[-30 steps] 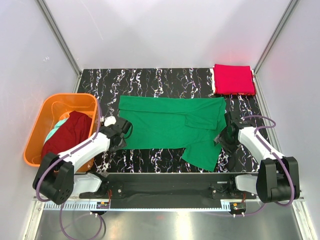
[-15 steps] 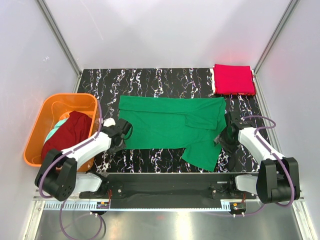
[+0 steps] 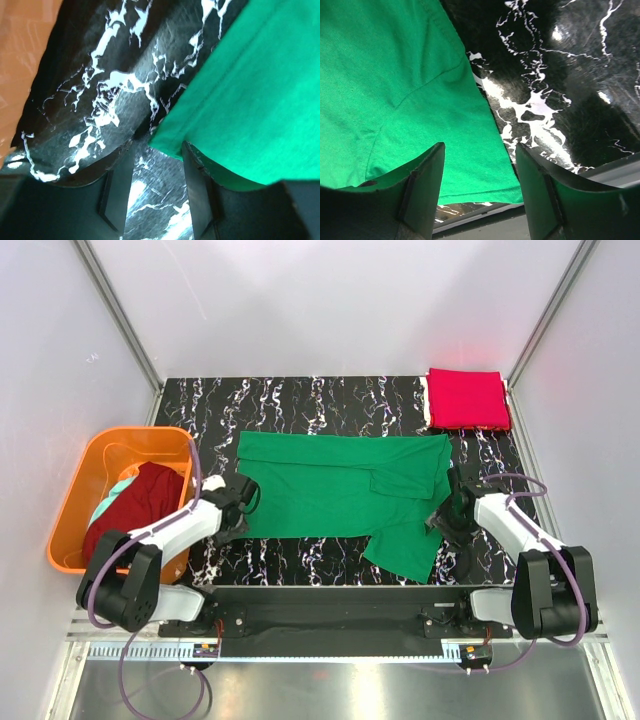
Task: Fold and stack the t-shirts
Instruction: Fold the tshirt
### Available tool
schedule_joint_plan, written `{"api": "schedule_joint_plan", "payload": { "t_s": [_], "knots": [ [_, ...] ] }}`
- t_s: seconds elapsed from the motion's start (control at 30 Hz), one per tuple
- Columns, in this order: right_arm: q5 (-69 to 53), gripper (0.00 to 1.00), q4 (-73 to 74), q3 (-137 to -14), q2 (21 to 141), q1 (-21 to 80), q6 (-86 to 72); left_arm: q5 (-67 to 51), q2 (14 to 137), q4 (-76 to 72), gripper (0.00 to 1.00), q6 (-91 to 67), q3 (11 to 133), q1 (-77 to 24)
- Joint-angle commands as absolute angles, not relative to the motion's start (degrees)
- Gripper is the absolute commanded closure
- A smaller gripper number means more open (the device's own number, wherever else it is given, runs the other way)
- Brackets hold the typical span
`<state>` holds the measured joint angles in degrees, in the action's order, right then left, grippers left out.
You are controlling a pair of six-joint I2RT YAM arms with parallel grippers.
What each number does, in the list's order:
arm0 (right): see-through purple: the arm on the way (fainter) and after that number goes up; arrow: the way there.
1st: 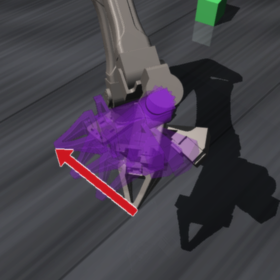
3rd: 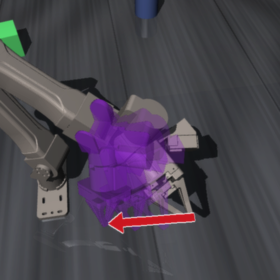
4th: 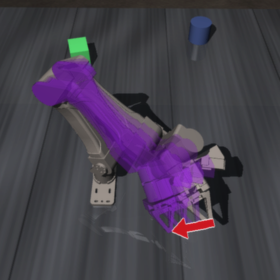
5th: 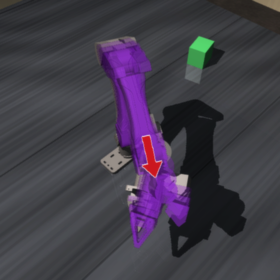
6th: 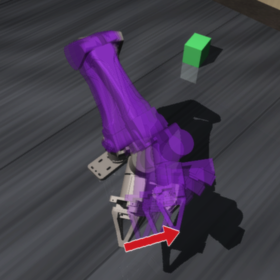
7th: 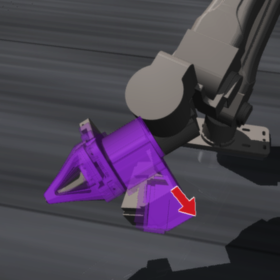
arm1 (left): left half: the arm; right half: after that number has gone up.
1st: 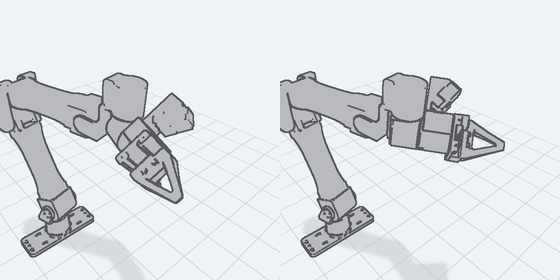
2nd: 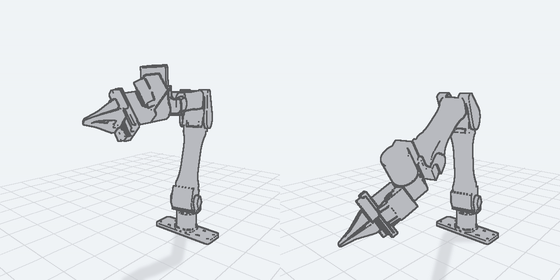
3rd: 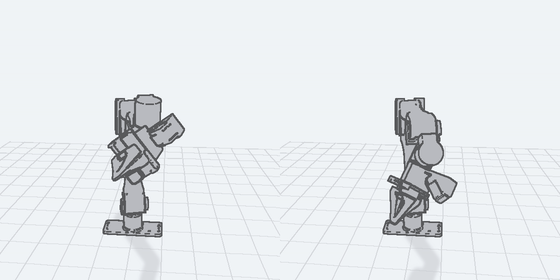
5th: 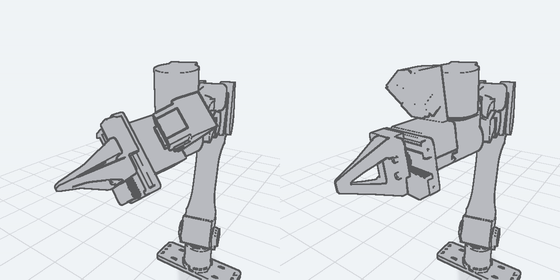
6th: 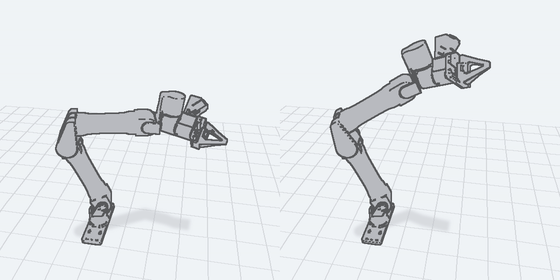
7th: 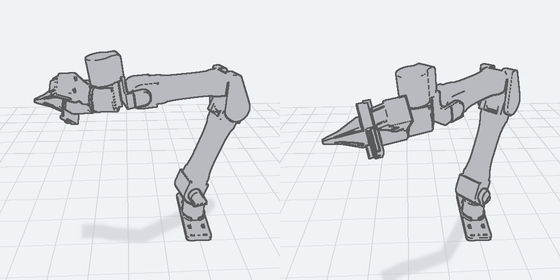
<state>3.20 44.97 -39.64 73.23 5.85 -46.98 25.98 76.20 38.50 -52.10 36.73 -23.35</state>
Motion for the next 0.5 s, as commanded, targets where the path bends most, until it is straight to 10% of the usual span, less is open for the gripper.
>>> {"api": "schedule_joint_plan", "payload": {
  "t_s": [0.0, 0.23, 0.47],
  "knots": [
    [1.85, 0.34, 43.95, -39.99, 73.74, 5.45, -47.9, 24.88, 78.22, 37.53, 0.54, -54.32, 35.42, -20.66],
    [1.5, 0.34, 43.24, -40.34, 75.14, 5.01, -47.9, 23.82, 77.08, 35.94, 0.97, -51.95, 36.73, -16.61],
    [0.36, 0.44, 43.42, -40.34, 77.25, 5.01, -47.11, 26.37, 77.87, 37.62, 0.99, -50.45, 40.78, -16.61]
  ]
}}
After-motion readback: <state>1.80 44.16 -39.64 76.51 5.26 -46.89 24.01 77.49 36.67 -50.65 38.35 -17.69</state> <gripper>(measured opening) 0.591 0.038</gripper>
